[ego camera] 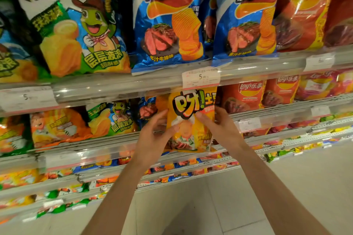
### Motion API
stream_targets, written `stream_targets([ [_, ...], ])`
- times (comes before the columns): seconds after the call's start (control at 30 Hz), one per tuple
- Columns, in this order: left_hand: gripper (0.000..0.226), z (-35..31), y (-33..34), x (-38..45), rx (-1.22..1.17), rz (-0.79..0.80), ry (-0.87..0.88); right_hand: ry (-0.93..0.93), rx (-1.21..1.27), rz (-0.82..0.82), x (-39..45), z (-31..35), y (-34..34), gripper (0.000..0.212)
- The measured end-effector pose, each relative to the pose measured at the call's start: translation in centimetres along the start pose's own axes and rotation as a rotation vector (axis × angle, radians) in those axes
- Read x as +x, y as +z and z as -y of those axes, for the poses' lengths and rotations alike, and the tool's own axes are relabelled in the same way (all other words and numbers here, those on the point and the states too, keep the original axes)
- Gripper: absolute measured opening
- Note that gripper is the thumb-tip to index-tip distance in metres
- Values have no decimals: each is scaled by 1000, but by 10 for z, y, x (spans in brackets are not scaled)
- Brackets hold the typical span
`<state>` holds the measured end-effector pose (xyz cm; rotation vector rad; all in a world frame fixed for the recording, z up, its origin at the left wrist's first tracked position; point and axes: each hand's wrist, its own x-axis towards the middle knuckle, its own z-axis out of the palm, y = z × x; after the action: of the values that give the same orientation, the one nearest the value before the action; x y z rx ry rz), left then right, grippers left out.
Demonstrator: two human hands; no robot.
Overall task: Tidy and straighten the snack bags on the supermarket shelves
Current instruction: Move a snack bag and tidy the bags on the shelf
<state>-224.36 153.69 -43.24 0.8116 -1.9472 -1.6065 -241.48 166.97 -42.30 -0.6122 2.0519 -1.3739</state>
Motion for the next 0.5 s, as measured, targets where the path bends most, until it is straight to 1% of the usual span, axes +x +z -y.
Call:
stream_targets([
  [0.1,54,7,-15,-23,32,-17,-51,-9,-24,34,-14,-6,17,44],
  [0.2,42,8,-31,-47,35,-66,-71,-7,-3,60,-29,-8,34,28],
  [0.23,38,9,-37,-56,24,-106,-73,-10,-4,66,-35,-8,40,27],
  [0.33,25,15,-64,-82,6,-248,-87,-1,0,75,-53,-6,60,39],
  [0.4,25,18,-86,-102,-25,-311,-87,-2,-6,65,-67,-3,75,43],
  [0.5,25,14,-124,-133,-117,-387,-98,-17,-32,47,-89,-1,100,44],
])
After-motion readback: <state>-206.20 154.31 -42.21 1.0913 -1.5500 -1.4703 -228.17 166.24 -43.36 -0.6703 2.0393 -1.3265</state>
